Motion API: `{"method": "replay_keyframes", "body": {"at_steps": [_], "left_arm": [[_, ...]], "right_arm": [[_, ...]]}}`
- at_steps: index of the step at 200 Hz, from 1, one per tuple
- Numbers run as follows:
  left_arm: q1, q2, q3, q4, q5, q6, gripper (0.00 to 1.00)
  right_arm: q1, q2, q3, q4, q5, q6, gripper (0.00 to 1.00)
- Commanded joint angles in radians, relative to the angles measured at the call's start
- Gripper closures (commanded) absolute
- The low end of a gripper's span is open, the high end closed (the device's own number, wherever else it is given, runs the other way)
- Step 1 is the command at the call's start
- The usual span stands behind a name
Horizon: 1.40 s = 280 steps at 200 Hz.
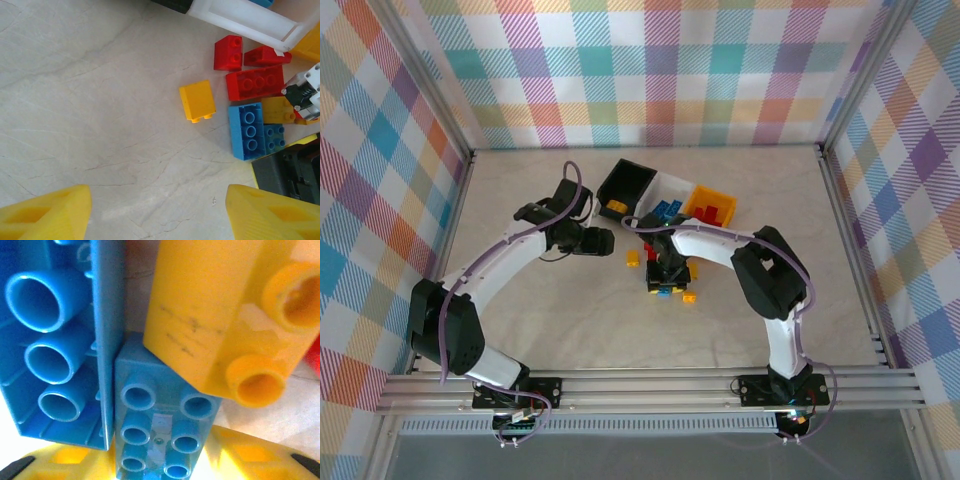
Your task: Sort the legos into containers by color
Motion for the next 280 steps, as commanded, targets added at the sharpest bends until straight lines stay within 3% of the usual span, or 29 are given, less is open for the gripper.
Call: {"method": "replay_keyframes", "body": {"at_steps": [1, 42, 83, 112, 145, 193, 280], "left_arm": [[0.018, -0.012, -0.005, 0.006, 0.020, 0.009, 0.28], [0.022, -0.008, -0.018, 0.019, 0.026, 0.015, 0.28], [0.023, 0.022, -0.029, 0.032, 0.059, 0.015, 0.28], [0.023, 0.040, -0.030, 0.024, 0.085, 0.015, 0.28], [0.021, 0.024, -0.070, 0.034, 0.112, -0.009, 0.28], [-0.017, 0.010, -0.090, 0.018, 0.132, -0.024, 0.29], [-0.116, 0.127, 0.000, -0.007, 0.137, -0.014, 0.29]], "right_arm": [[0.006, 0.023, 0.023, -0.001, 0.030, -0.010, 0.60], [0.006, -0.088, -0.028, -0.033, 0.025, 0.008, 0.72], [0.006, -0.197, 0.016, -0.090, 0.027, 0.003, 0.74], [-0.023, -0.215, 0.153, -0.137, 0.041, -0.020, 0.73], [-0.136, -0.083, 0.415, -0.166, 0.010, -0.067, 0.73], [-0.240, 0.249, 0.854, -0.272, 0.012, -0.167, 0.72], [-0.309, 0.490, 1.089, -0.266, -0.037, -0.205, 0.68]]}}
